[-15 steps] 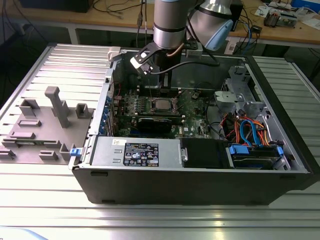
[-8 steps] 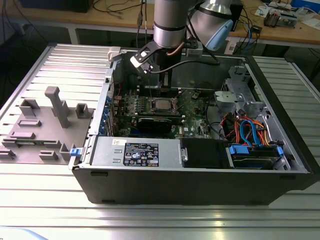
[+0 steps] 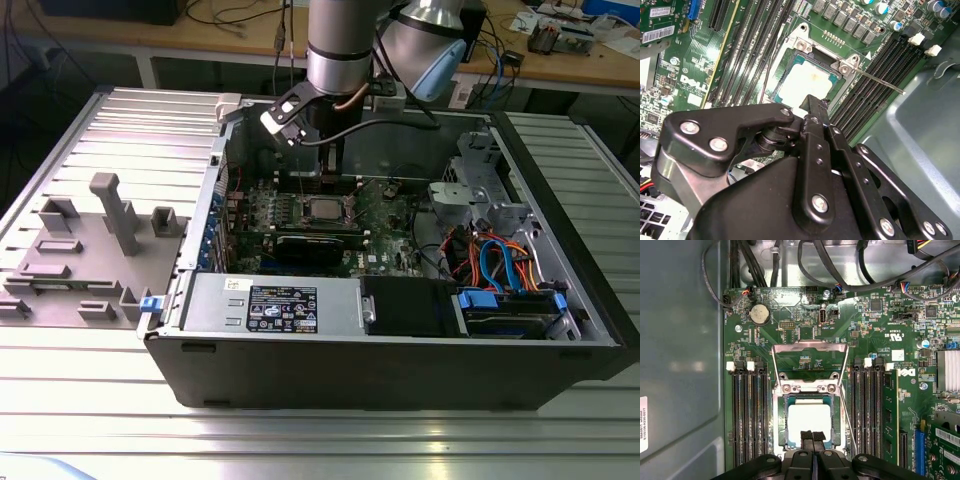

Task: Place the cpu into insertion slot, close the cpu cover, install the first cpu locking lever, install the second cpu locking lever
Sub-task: 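Close the cpu cover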

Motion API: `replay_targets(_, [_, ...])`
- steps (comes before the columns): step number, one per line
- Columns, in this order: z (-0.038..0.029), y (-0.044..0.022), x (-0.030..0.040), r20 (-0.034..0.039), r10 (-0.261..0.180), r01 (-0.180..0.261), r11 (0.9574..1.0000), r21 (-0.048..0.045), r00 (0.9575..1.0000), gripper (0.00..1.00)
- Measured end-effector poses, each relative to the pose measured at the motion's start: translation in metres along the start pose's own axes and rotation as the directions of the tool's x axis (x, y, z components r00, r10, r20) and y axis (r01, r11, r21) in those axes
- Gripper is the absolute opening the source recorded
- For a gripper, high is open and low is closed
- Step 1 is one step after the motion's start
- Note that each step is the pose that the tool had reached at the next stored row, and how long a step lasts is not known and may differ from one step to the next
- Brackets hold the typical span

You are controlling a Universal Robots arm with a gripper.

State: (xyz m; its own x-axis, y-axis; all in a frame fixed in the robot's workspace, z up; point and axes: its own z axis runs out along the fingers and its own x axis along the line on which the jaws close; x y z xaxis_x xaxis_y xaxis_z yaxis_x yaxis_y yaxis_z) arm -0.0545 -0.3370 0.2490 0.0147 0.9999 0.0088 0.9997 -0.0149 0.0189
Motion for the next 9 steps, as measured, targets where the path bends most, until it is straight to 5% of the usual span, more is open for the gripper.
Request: replay_targets(9, [-0.0028, 0.0001, 0.0, -0.0001, 0.0, 0.0, 1.0, 0.0, 1.0, 0.11])
